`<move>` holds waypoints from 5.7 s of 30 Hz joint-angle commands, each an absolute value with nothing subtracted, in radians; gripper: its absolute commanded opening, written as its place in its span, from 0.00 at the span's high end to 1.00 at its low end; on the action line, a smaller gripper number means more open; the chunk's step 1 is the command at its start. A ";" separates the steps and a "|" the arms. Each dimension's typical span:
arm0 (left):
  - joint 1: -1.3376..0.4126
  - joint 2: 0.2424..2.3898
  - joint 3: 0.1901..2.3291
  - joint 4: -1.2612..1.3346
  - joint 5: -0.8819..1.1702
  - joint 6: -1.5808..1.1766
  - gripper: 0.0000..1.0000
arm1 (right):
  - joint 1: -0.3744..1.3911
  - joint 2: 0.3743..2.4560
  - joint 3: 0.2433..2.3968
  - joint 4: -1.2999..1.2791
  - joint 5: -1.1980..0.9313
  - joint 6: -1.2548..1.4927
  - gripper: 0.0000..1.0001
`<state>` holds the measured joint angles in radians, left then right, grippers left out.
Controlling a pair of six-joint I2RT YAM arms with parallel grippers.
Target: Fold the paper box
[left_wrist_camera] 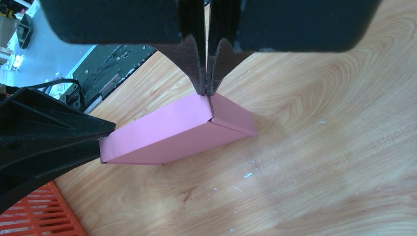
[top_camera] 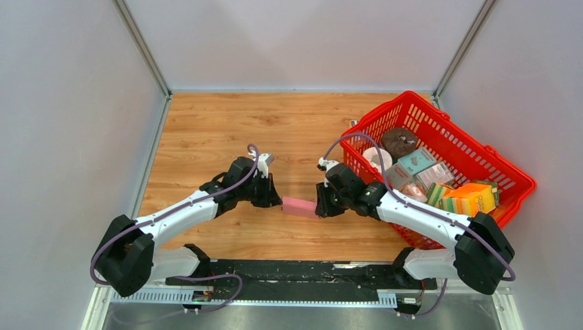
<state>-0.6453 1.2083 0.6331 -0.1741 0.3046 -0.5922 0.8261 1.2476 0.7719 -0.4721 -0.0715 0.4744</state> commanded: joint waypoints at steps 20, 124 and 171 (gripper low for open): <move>-0.644 1.095 0.442 -0.268 0.207 -0.575 0.98 | 0.810 1.216 0.850 -0.496 -0.141 0.407 0.41; -1.074 1.901 1.256 -0.784 -0.537 -0.669 0.59 | 1.065 0.637 0.963 -0.640 0.476 0.270 0.00; -0.221 1.468 1.071 -0.675 -0.358 -0.693 0.61 | 1.065 0.653 0.957 -0.641 0.463 0.261 0.00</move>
<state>-0.2245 1.5719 1.0115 -0.6395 -0.2691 -0.8940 1.0634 0.6479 0.9428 -0.6758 0.4618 0.2714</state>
